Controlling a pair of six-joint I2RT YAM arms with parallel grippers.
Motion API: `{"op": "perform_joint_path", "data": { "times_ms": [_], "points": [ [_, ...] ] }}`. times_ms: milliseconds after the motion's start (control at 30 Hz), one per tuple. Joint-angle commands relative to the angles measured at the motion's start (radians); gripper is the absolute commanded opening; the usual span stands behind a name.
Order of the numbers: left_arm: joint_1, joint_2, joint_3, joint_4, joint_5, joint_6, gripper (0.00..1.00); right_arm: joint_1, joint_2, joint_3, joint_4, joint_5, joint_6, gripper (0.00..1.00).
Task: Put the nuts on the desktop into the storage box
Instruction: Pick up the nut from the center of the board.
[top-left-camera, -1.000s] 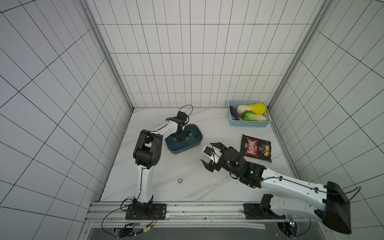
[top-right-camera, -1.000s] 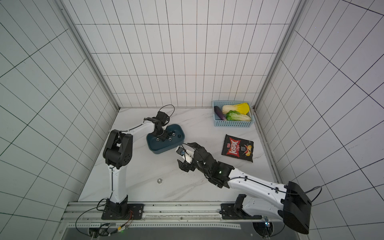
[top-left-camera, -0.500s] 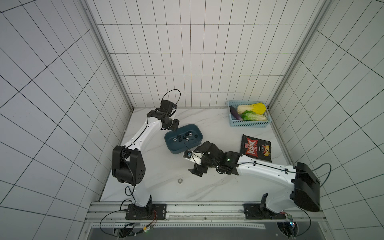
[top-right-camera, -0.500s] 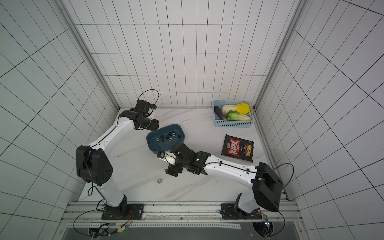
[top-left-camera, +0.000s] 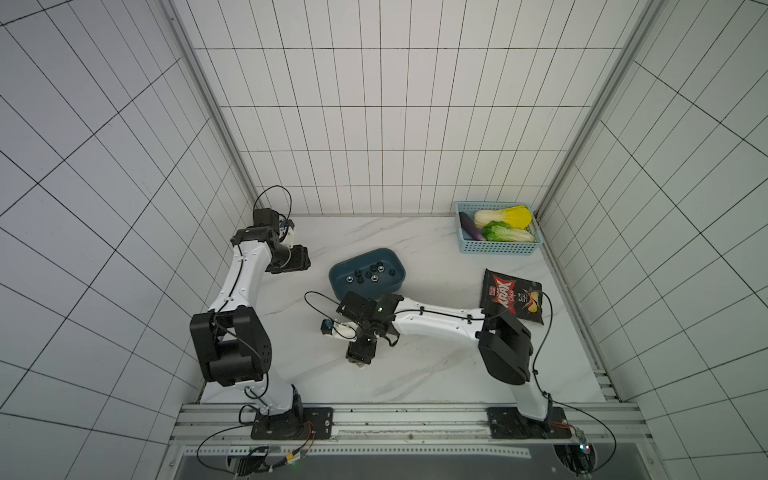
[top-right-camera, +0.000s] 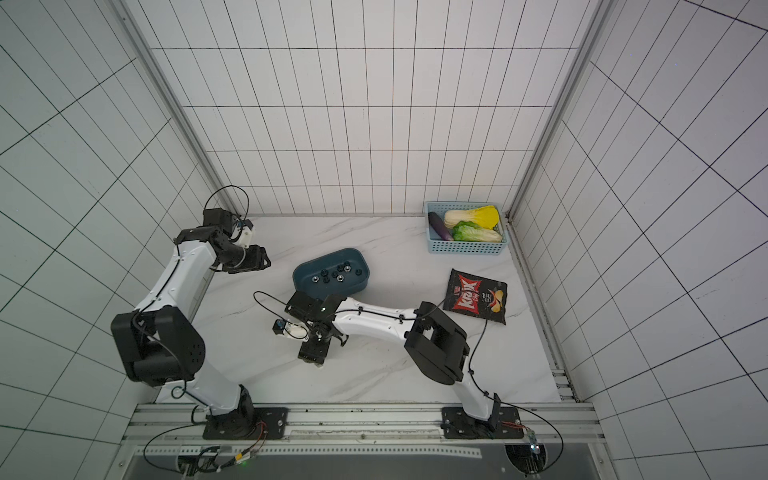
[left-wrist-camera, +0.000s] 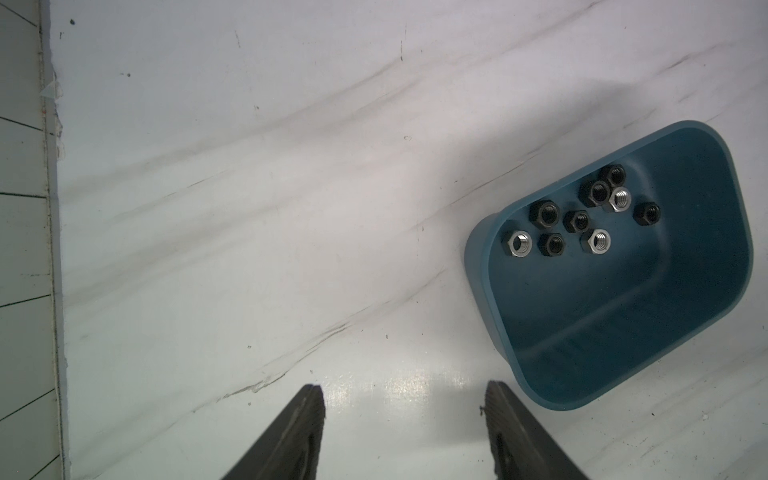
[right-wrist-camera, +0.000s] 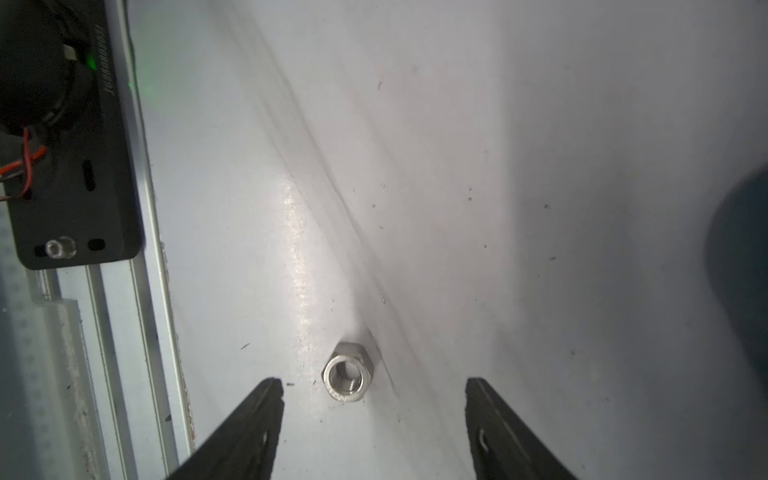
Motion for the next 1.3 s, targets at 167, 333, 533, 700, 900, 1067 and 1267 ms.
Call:
{"op": "perform_joint_path", "data": {
  "times_ms": [167,333,533,700,900,1067,1267],
  "points": [
    [0.004,-0.035,-0.011,-0.003,0.034,0.025,0.66,0.067,0.123,0.142,-0.228,0.126,0.09,0.67],
    [0.003,-0.033,-0.004,-0.001,0.049,0.015,0.66,0.07,0.131,0.142,-0.226,0.143,0.111,0.62],
    [0.004,-0.028,0.005,-0.008,0.044,0.014,0.66,0.071,0.168,0.181,-0.262,0.142,0.121,0.56],
    [0.004,-0.025,0.005,-0.005,0.039,0.016,0.66,0.059,0.19,0.198,-0.261,0.117,0.113,0.51],
    [0.005,-0.014,0.014,-0.006,0.041,0.016,0.66,0.054,0.198,0.207,-0.267,0.114,0.11,0.44],
    [0.004,-0.009,0.016,-0.009,0.055,0.013,0.66,0.055,0.192,0.207,-0.268,0.133,0.114,0.29],
    [0.002,-0.012,0.025,-0.041,0.126,0.033,0.66,0.051,0.092,0.087,-0.167,0.209,0.126,0.17]
  ]
}}
